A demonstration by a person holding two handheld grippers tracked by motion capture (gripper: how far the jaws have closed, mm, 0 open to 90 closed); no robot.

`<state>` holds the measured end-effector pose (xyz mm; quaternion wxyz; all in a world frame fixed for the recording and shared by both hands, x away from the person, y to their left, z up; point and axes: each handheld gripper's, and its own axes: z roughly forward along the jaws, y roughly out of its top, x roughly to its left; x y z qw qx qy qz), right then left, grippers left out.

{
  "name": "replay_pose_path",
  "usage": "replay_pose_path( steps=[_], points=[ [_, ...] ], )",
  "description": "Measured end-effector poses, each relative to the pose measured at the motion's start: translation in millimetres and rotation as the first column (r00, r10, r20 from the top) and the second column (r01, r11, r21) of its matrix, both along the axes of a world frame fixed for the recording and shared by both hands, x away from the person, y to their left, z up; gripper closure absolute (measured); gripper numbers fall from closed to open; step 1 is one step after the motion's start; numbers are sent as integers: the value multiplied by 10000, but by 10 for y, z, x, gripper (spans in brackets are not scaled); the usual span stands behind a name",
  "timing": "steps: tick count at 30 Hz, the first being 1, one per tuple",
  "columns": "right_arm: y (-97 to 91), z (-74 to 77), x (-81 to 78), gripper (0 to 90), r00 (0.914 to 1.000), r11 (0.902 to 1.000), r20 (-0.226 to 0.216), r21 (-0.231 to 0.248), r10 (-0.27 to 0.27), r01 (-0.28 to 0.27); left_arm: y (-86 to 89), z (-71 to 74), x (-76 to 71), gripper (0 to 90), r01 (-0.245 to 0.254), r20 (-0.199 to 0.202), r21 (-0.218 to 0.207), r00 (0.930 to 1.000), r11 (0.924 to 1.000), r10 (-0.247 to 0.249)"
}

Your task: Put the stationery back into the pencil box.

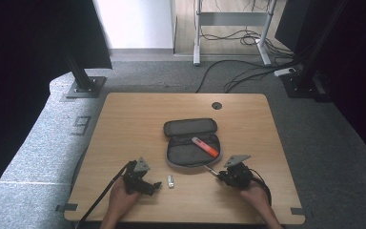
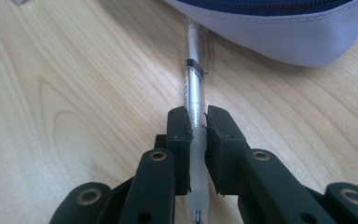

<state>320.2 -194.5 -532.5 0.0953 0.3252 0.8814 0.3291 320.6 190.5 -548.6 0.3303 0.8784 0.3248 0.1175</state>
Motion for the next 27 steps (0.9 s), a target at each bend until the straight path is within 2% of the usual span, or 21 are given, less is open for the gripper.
replay_pose_path(
  steps=[11, 27],
  points=[
    [-71, 75, -158, 785, 9998, 9995, -105, 259, 182, -179, 0, 0, 0, 0, -4, 0, -4, 10000, 10000, 4],
    [-59, 224, -244, 786, 9982, 9972, -184, 504, 570, -560, 0, 0, 0, 0, -2, -1, -2, 10000, 10000, 2]
  ],
)
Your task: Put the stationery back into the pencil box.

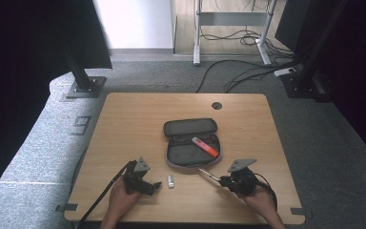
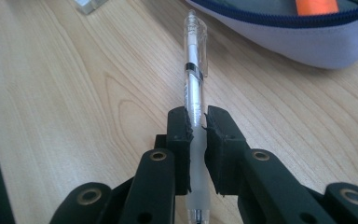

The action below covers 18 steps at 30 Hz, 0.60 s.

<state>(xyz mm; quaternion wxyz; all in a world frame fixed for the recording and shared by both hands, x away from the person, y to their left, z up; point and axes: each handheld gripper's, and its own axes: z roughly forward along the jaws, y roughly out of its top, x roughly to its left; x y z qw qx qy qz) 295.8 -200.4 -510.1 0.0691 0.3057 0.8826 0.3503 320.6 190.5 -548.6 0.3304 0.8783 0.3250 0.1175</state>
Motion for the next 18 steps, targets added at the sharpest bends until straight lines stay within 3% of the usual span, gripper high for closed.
replay_pose_path(
  steps=[18],
  points=[
    [8, 222, -58, 786, 9992, 9998, 340, 60, 196, -198, 0, 0, 0, 0, -2, 1, -1, 10000, 10000, 2]
  ],
)
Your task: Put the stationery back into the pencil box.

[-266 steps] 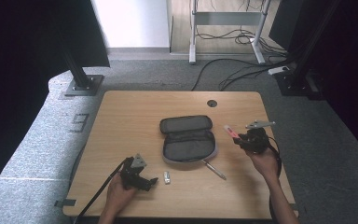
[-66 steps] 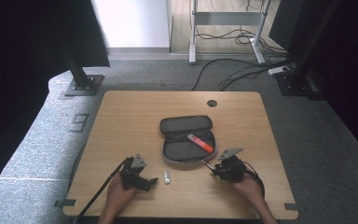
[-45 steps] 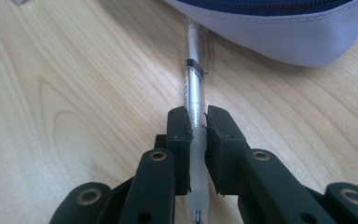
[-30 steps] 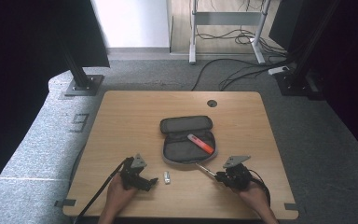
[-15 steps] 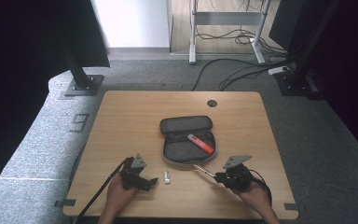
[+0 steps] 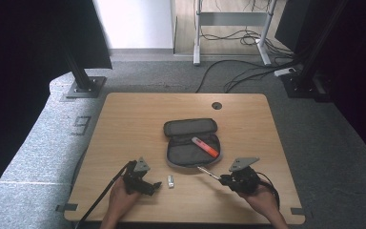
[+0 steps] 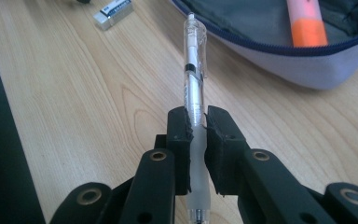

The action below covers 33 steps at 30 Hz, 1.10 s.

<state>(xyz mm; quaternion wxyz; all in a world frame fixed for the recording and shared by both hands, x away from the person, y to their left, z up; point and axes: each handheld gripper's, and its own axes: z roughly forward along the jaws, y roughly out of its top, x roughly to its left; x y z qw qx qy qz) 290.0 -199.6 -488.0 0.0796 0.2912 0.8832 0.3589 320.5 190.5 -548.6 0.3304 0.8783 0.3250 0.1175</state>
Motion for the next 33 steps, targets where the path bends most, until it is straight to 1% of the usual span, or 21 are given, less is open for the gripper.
replay_pose_path(
  steps=[8, 9, 10, 11, 13, 16, 20, 21, 23, 26, 28, 33],
  points=[
    [31, 93, 69, 786, 9994, 10000, 331, -32, -93, 94, 0, 0, 0, 0, 2, -1, 2, 10000, 10000, -2],
    [45, 113, 102, 786, 9991, 9999, 418, -66, -105, 108, 0, 0, 0, 0, 1, -2, 1, 10000, 10000, -1],
    [45, 113, 102, 786, 9991, 9999, 418, -66, -105, 108, 0, 0, 0, 0, -2, -2, -2, 10000, 10000, 2],
    [63, 131, 146, 786, 9988, 9999, 483, -83, -123, 127, 0, 0, 0, 0, 1, -3, -1, 10000, 10000, -1],
    [69, 135, 162, 786, 9987, 9999, 492, -96, -117, 122, 0, 0, 0, 0, -1, -1, -1, 10000, 10000, 1],
    [108, 143, 246, 786, 9980, 9997, 597, -152, -204, 214, 0, 0, 0, 0, 1, -2, 1, 10000, 10000, -1],
    [142, 145, 305, 786, 9980, 9996, 587, -135, -237, 246, 0, 0, 0, 0, 2, -1, 3, 10000, 10000, -2],
    [168, 141, 348, 786, 9978, 9996, 612, -140, -251, 260, 0, 0, 0, 0, 3, 0, 2, 10000, 10000, -3],
    [177, 140, 360, 786, 9979, 9995, 590, -130, -265, 273, 0, 0, 0, 0, 1, 2, 0, 10000, 10000, -1],
    [243, 133, 429, 786, 9978, 9997, 619, -53, -248, 252, 0, 0, 0, 0, 8, -3, 2, 10000, 10000, -8],
    [256, 134, 438, 786, 9981, 9997, 575, -67, -237, 242, 1, 1, 0, 0, 10, -5, 5, 10000, 10000, -10],
    [347, 143, 518, 786, 9972, 9996, 730, -181, -181, 195, 1, 1, 0, 0, 8, -4, 2, 10000, 10000, -8]
  ],
)
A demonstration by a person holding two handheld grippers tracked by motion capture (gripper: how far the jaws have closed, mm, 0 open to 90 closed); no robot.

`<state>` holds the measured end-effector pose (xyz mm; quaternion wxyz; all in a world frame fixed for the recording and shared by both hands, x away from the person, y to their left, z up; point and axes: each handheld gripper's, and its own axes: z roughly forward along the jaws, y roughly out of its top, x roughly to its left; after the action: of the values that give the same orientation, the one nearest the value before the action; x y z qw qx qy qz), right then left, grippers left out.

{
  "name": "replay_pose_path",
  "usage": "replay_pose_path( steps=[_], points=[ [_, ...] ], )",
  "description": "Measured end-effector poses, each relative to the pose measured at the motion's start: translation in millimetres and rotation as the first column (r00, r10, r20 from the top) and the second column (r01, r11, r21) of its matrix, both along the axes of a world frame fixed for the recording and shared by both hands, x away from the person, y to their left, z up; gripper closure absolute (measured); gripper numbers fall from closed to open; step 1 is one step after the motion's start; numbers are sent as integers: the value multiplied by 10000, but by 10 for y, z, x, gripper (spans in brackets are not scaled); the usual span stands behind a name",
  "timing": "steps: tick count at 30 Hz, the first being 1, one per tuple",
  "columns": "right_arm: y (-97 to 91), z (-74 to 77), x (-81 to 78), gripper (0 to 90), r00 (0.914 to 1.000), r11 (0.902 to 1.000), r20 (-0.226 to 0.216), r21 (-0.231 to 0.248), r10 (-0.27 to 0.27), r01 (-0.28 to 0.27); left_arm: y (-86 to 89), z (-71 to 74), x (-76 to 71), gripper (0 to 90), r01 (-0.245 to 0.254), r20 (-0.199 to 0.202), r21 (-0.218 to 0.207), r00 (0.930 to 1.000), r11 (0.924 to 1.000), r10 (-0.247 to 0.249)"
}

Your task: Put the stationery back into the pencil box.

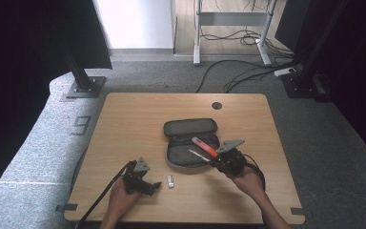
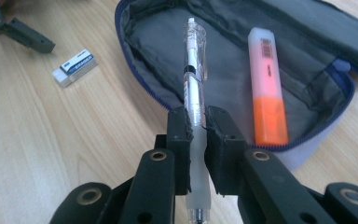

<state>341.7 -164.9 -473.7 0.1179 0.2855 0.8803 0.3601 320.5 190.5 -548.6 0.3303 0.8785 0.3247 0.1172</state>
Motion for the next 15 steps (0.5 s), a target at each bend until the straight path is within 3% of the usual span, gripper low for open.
replay_pose_path(
  steps=[15],
  points=[
    [177, 22, 231, 786, 9999, 9999, 158, -136, 56, -54, 0, 0, 0, 0, -1, -8, -2, 10000, 10000, 1]
  ],
)
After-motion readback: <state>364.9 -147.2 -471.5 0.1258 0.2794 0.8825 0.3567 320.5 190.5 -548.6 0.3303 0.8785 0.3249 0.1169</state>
